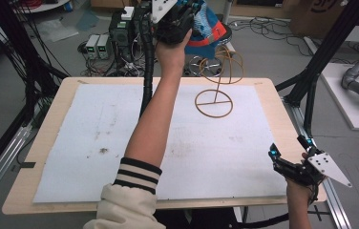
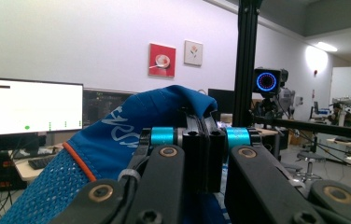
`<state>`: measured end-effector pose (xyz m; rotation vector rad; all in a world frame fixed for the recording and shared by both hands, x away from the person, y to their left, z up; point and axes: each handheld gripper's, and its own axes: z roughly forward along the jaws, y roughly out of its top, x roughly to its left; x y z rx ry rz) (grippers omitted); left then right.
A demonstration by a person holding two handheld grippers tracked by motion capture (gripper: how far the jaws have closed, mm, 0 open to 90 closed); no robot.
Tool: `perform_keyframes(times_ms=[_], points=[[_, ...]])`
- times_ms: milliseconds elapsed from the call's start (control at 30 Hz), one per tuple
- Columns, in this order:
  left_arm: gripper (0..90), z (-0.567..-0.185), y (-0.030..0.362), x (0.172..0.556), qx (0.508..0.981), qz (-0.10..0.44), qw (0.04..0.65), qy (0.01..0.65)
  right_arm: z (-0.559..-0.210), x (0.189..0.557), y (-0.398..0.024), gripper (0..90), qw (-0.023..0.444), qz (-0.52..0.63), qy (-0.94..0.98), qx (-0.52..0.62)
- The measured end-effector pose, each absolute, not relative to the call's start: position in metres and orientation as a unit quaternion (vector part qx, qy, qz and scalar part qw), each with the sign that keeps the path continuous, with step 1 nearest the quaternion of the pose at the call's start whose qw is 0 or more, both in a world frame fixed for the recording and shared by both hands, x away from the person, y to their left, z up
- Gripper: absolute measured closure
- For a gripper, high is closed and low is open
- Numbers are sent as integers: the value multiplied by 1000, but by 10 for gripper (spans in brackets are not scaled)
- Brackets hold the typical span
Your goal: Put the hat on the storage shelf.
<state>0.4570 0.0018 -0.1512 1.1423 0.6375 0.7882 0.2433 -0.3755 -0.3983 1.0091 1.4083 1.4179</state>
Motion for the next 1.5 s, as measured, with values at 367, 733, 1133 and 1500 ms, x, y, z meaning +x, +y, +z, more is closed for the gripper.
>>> perform_keyframes(times_ms=[367,733,1133,1500], points=[[891,-139,-28,489,516,349,728,287,-397,235,-383,43,441,568,560,411],[891,-144,-62,513,524,335,732,278,-396,234,-385,43,445,562,563,411],[891,-170,-82,518,552,325,715,280,-397,232,-390,43,448,560,562,413],[891,-208,-83,518,572,317,696,297,-397,231,-386,43,445,559,566,412]])
